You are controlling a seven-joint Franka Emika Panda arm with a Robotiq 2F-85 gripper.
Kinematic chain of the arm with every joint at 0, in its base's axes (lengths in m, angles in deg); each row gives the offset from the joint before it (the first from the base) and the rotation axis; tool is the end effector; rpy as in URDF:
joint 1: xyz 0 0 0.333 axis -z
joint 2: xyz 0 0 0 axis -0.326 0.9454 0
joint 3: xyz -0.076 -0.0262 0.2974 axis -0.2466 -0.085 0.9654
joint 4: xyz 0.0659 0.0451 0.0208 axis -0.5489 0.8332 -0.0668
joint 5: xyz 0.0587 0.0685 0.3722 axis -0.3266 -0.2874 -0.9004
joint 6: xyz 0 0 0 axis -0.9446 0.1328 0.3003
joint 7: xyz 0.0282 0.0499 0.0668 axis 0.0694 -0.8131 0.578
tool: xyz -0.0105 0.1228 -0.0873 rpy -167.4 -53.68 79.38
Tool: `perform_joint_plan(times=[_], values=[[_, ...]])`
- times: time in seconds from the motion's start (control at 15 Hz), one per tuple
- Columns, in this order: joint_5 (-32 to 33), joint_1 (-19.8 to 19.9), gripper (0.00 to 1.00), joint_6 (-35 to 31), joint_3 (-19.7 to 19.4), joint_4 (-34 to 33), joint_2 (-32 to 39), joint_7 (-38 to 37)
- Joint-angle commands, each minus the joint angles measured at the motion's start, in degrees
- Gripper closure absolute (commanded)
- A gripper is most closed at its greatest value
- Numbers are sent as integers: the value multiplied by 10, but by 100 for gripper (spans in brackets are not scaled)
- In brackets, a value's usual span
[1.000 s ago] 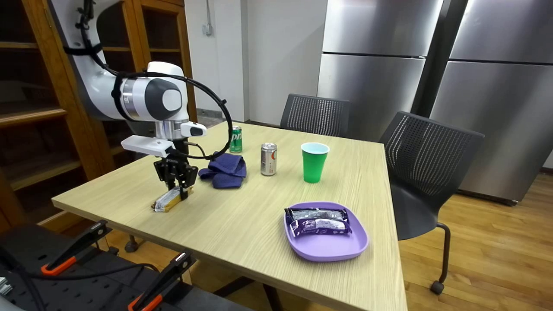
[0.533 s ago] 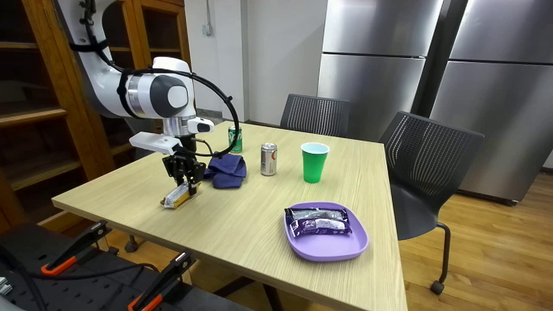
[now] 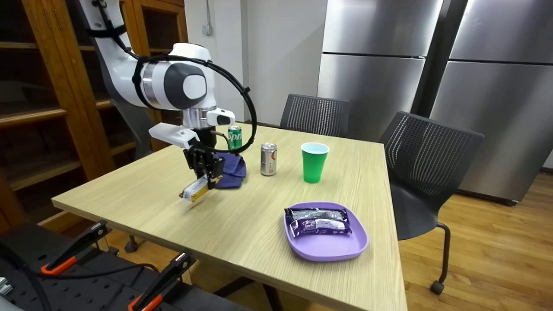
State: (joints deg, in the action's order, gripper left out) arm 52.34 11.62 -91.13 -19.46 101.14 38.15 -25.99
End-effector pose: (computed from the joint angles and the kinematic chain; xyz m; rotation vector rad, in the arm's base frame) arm 0.4616 0.0179 0.0942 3.0951 -0.2845 -0.0241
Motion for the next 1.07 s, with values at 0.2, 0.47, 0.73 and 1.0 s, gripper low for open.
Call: perform_joint_plan(times=[0.2, 0.47, 0.73, 1.0], values=[[-22, 69, 82, -9, -7, 37, -60, 26], [-28, 106, 82, -8, -18, 40, -70, 39], [-46, 142, 82, -4, -25, 34, -72, 57], [-66, 177, 82, 3, -34, 22, -67, 75]])
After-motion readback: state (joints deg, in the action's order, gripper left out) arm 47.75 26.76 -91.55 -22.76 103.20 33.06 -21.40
